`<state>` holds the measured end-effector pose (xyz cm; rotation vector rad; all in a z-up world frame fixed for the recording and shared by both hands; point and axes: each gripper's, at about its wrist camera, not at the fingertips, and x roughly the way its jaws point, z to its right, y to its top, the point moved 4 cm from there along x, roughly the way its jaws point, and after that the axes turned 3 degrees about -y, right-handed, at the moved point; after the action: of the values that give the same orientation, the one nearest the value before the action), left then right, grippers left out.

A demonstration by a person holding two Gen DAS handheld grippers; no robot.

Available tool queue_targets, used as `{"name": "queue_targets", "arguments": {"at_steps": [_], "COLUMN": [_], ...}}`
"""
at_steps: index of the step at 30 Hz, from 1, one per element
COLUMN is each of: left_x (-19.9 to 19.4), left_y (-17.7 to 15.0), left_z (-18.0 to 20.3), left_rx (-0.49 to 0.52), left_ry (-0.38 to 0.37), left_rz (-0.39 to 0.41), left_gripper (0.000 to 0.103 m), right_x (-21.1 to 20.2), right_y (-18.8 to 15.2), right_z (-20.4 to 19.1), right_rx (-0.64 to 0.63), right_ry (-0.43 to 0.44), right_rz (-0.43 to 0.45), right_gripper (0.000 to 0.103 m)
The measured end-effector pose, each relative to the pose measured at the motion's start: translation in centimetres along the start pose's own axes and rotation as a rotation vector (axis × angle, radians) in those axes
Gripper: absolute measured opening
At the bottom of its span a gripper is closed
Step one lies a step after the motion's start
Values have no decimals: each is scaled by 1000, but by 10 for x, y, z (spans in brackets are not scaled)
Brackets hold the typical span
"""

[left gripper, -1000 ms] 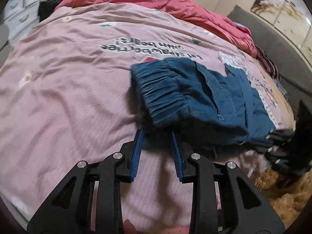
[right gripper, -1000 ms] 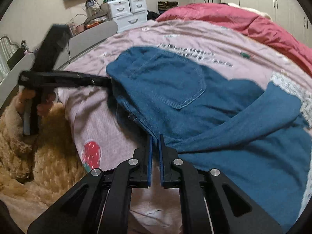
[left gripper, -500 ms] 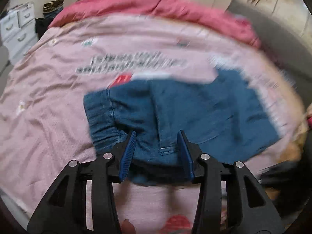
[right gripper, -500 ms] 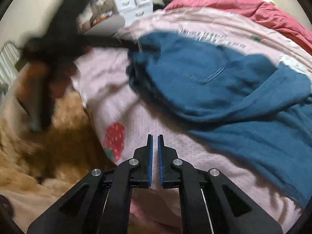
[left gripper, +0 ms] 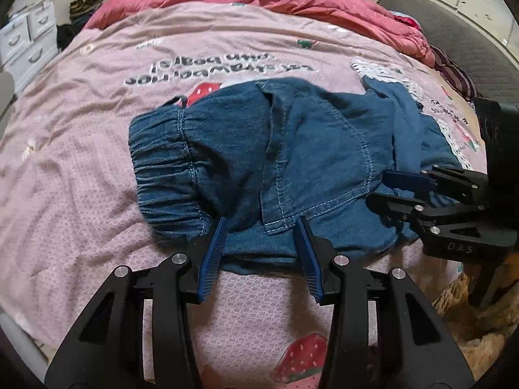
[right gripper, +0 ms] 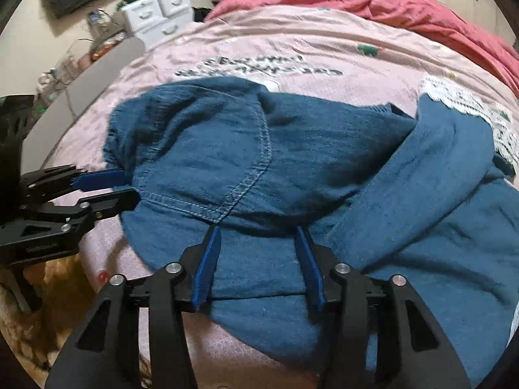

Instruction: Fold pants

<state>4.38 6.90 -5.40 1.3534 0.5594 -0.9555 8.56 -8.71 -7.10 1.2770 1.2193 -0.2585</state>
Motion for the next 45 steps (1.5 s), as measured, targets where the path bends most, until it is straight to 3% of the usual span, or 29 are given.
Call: {"name": "queue_targets", "arguments": {"at_steps": [4,6,12,14,15,20,26,28,31,35,40,43,44,45], "left_x": [-27,-44,-67,-63,-59,-27,19,36,61,75,77,76,76,75], "left_y": [5,9,29,37,41,58,66,64,59,54,51,49,49,48], "left_z": [0,4,32,46,54,94,133,139,145,140,134,131,133,130], "left_rx": [-32,-26,41,94,110,142,102,103,152,107,82,76,79,84], "left_ry": [-76,-73,-48,-26,-28,-109,-270,-250,-163,-192,-196,-204,-204,-205], "left_rz": [43,74,131,139,132,82,59,21,-8,-47,-44,-42,-41,-38], "left_gripper": [42,50,55,67,69,77,77,75,63,45,38,38,38,38], "right_x": [-26,-44,-83,-88,-89,-96,-78,-66,-47,-17,25,50,57,63], "right_y": [7,14,38,42,45,57,77,85,101,126,154,159,158,155], "right_z": [21,39,114,131,141,189,215,212,199,183,188,201,207,211], "right_rx": [81,123,187,214,229,283,304,287,240,183,188,216,226,234], "right_ry": [89,85,-94,-121,-144,-257,-320,-326,-310,-321,-422,-476,-489,-493], "right_rz": [36,75,154,174,180,194,153,135,105,68,-23,-82,-100,-113], "right_gripper": [50,55,66,75,79,85,85,85,85,85,85,78,68,41]}}
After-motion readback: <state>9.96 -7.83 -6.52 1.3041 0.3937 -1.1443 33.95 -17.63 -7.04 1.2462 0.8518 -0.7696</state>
